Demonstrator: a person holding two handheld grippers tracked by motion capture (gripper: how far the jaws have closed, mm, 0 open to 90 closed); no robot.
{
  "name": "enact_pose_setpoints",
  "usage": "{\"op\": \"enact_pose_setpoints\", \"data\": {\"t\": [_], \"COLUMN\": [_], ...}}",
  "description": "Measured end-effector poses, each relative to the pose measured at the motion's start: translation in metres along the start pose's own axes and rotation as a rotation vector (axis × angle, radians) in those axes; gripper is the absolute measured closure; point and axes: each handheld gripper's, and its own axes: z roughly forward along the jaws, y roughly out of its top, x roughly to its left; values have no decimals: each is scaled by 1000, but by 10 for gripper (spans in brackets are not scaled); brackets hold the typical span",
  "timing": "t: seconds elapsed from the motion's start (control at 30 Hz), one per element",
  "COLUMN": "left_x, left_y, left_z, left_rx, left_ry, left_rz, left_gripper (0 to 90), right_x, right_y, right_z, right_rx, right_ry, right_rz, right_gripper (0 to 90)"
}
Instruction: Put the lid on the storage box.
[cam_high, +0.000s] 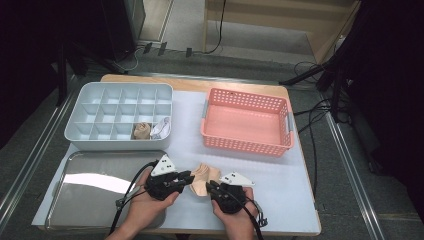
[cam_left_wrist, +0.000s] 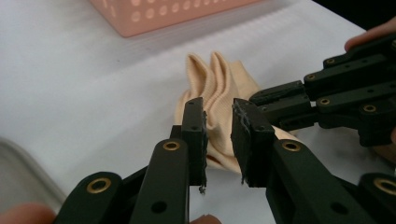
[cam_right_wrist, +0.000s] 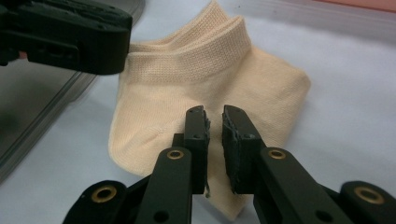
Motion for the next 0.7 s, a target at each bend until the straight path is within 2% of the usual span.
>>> {"op": "enact_pose_setpoints", "data": {"t": [0.1,0.23,0.37,0.4,0.53,0.7], "left_x": [-4,-7,-8,-8,-2,8], "left_y": [-1,-3,-2,-2,-1,-6], "left_z": [3,8,5,3,-4,3], "left_rx": [15,60,55,53,37,78], "left_ry": [22,49,28,35,40,57], "left_rz": [36,60,66,69,55,13], "left_gripper": [775,841,895,897,900,900], "right_x": [0,0,0,0,0,2], "right_y": [0,-1,-1,-1,-1,-1], "right_z": [0,0,0,0,1,2], "right_rx": [-1,-1,-2,-2,-3,-3], "right_ry": [2,4,5,5,1,-19], "right_rz": [3,3,3,3,-11,-28], "right_gripper": [800,794,793,792,803,805]}}
